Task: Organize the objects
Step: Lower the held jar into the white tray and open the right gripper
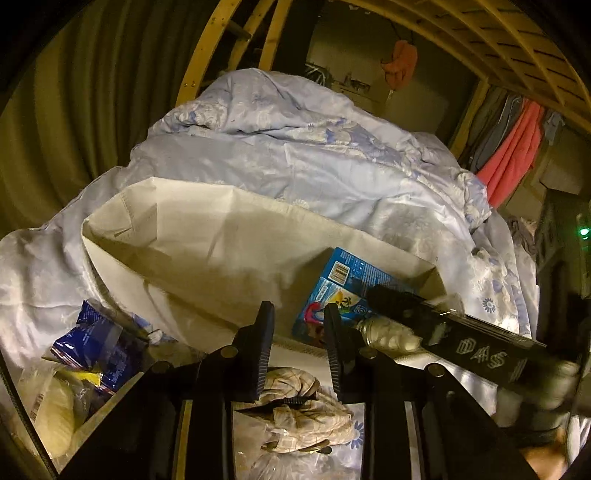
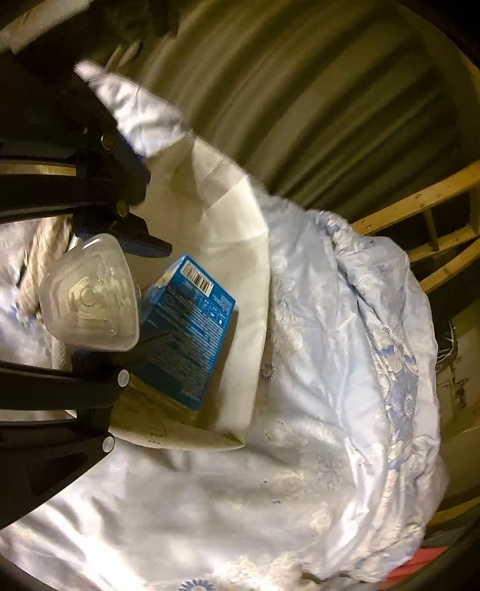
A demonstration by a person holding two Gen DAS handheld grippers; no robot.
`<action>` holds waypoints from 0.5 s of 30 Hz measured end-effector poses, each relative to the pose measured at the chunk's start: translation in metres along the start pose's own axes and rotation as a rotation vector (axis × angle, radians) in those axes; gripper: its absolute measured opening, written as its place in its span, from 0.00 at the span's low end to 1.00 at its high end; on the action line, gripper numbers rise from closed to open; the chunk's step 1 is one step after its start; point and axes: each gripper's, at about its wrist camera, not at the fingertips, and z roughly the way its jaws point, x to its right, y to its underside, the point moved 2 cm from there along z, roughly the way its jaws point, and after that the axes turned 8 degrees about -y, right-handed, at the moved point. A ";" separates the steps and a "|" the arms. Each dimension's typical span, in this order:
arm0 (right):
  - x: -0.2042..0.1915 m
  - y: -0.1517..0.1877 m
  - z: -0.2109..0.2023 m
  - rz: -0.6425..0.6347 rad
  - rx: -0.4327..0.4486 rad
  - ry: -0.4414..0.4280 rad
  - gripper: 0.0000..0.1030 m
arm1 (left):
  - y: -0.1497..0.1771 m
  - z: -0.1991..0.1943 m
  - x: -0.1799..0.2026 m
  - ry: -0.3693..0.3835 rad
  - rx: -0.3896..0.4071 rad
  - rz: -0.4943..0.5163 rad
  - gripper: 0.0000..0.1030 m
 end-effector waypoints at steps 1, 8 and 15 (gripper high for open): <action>-0.003 0.002 0.002 -0.026 0.001 0.029 0.37 | 0.001 -0.001 0.000 -0.003 0.004 0.001 0.25; -0.018 0.009 0.001 -0.105 0.011 0.100 0.40 | 0.004 -0.006 -0.005 0.012 0.026 -0.018 0.25; -0.045 0.010 -0.029 -0.193 0.131 0.080 0.48 | 0.008 -0.019 -0.012 0.074 0.087 -0.054 0.25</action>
